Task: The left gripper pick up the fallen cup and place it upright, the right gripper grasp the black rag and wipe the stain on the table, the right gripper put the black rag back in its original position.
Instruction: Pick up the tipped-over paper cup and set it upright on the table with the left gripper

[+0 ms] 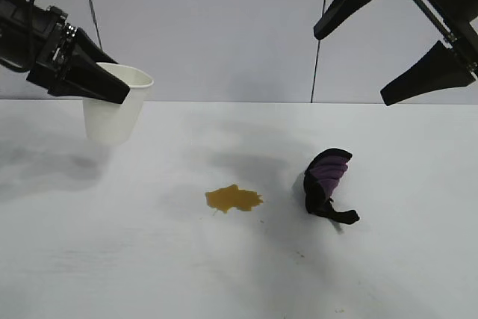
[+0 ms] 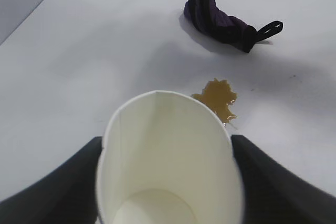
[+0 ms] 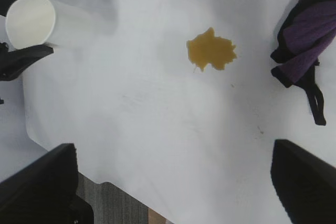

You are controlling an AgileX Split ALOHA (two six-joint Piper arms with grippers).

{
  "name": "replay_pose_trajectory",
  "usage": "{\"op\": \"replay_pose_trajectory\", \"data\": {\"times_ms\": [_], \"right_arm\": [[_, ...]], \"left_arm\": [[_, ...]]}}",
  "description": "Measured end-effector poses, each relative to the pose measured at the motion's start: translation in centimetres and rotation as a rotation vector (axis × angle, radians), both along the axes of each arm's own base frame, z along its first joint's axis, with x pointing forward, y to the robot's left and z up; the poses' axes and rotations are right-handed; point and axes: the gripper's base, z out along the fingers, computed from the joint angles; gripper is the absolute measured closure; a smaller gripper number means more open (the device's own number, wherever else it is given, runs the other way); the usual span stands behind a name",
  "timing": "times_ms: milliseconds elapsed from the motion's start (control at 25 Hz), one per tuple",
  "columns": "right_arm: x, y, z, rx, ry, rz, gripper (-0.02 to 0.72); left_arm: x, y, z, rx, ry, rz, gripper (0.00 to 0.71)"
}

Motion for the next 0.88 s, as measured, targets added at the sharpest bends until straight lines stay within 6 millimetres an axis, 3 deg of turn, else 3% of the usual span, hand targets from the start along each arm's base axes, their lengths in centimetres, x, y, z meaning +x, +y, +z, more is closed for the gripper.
{"op": "replay_pose_trajectory", "data": {"times_ms": [240, 560, 880], "right_arm": [[0.0, 0.0, 0.0, 0.000, 0.000, 0.000, 0.009], [0.0, 0.0, 0.0, 0.000, 0.000, 0.000, 0.009], [0.0, 0.0, 0.0, 0.000, 0.000, 0.000, 0.009]], "left_arm": [[-1.2, 0.1, -2.0, -0.062, -0.058, 0.062, 0.245], [-1.5, 0.2, -5.6, -0.059, 0.013, 0.088, 0.245], [-1.2, 0.3, -6.7, -0.055, 0.024, 0.122, 0.245]]}}
